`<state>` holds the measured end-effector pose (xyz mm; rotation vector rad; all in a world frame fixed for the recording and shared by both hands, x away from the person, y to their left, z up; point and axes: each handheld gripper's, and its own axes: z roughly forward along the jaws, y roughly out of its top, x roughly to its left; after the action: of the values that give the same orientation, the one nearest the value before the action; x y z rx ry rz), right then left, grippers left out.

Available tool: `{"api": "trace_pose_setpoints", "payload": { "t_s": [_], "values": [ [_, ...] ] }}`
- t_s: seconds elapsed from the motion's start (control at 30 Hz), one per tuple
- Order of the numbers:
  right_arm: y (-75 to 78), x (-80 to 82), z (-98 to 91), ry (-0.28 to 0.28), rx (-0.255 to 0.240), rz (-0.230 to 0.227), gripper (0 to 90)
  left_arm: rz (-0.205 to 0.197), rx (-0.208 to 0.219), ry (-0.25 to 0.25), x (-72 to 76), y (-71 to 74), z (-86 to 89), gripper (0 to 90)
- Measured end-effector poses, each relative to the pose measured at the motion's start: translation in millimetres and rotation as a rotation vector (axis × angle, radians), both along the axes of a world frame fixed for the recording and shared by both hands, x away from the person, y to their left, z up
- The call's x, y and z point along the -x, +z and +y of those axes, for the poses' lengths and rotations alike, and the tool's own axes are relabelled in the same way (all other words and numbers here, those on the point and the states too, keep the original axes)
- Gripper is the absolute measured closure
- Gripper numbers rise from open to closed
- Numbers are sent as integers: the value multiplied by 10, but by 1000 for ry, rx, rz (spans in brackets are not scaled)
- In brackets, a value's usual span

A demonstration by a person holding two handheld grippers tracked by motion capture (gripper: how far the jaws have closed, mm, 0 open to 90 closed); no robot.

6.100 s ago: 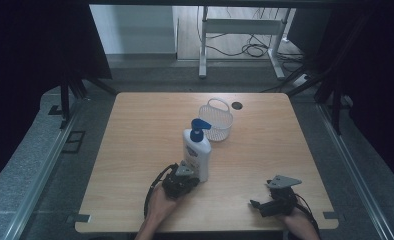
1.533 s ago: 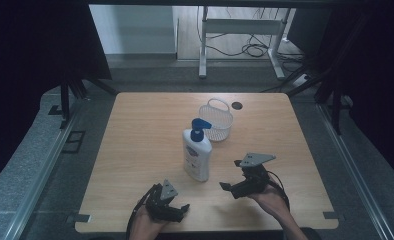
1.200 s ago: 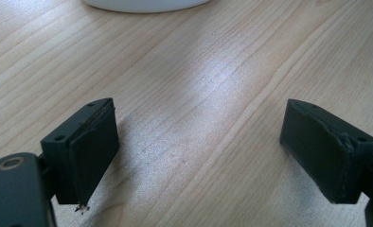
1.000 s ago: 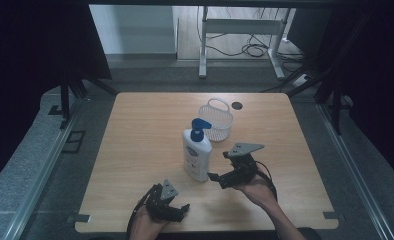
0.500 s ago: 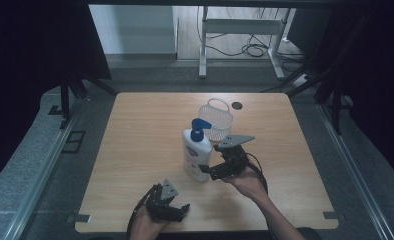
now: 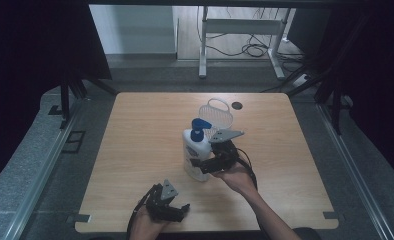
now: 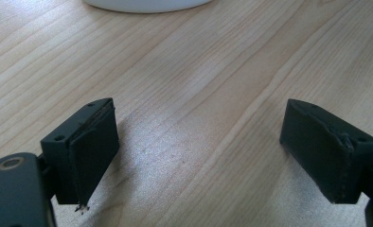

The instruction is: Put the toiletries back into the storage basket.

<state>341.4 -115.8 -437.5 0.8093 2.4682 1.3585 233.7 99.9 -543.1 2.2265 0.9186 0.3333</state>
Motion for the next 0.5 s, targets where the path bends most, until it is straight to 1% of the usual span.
{"api": "trace_pose_setpoints", "payload": {
  "t_s": [0.03, 0.2, 0.33, 0.37, 0.4, 0.43, 0.5],
  "values": [
    [1, -12, 32, -4, 4, -9, 135, 0, 1, 1, 1, 0, -1, 118],
    [-1, -25, 85, -15, 12, -21, 153, 0, 0, 0, 0, 0, -1, 119],
    [-7, -37, 118, -24, 7, -29, 191, 0, 0, 1, 1, 0, -1, 119],
    [-6, -39, 124, -26, 8, -33, 208, 0, 0, 1, 1, 0, -1, 119],
    [-3, -41, 131, -30, 10, -42, 254, 0, 0, 1, 1, 0, -1, 118],
    [-3, -41, 131, -30, 10, -42, 254, 0, 0, 1, 1, 0, -2, 118],
    [1, -41, 136, -33, 9, -51, 307, 0, 0, 2, 1, 0, -2, 119]
  ]
}}
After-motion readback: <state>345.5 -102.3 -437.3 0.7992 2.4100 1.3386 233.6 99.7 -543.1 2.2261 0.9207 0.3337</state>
